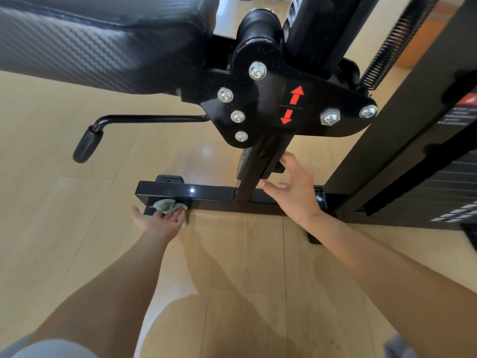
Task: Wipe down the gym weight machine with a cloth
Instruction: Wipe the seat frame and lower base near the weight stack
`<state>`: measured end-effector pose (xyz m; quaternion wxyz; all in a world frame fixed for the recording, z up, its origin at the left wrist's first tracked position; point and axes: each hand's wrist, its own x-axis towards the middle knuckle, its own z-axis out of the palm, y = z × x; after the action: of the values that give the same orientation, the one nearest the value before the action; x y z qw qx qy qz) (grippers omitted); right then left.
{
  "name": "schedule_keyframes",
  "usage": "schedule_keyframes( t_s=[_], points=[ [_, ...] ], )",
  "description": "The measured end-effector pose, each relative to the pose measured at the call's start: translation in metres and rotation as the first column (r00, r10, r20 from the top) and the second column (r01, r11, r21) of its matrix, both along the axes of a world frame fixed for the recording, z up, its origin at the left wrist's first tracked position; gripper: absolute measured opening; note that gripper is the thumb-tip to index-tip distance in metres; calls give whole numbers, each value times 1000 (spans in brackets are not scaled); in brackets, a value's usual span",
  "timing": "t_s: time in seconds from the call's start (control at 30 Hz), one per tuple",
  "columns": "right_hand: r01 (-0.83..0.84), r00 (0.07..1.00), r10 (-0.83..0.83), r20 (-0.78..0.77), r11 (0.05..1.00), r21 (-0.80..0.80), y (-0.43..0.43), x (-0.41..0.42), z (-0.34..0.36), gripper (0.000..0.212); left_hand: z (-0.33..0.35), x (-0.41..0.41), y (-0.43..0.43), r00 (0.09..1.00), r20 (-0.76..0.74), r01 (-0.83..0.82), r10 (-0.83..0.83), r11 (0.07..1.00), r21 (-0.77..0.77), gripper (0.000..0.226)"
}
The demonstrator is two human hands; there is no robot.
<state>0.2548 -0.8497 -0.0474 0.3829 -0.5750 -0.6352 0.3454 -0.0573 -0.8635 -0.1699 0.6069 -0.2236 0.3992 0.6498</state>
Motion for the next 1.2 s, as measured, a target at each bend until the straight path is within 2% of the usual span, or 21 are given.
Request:
schedule_keyframes(
  t_s=[0.23, 0.47, 0.67, 0.87, 0.97, 1.1, 1.2],
  points=[
    [-75, 996, 76, 39, 997, -29, 1, 9, 7, 72, 2, 29, 0, 998, -63, 9, -11, 1000, -29, 85],
    [-196, 973, 203, 107, 977, -80, 13, 29, 23, 58, 3, 118, -7, 974, 49, 219, -219, 976, 19, 92],
    [-290, 931, 313, 186, 947, -140, 17, 40, 28, 63, 2, 180, -12, 914, 32, 402, -404, 914, 52, 97],
    [-327, 894, 373, 250, 922, -205, 22, 47, 30, 67, -5, 214, -12, 854, 31, 515, -519, 852, 99, 98],
    [-342, 909, 377, 179, 919, -197, 23, 49, 34, 64, -8, 203, -11, 864, 20, 500, -503, 862, 83, 100],
    [-334, 942, 331, -48, 925, -183, 23, 49, 42, 54, -17, 191, -9, 904, 8, 427, -427, 904, 32, 100],
    [-305, 946, 265, -187, 923, -236, 27, 55, 47, 54, -20, 209, -10, 890, 26, 454, -455, 890, 52, 95]
  ],
)
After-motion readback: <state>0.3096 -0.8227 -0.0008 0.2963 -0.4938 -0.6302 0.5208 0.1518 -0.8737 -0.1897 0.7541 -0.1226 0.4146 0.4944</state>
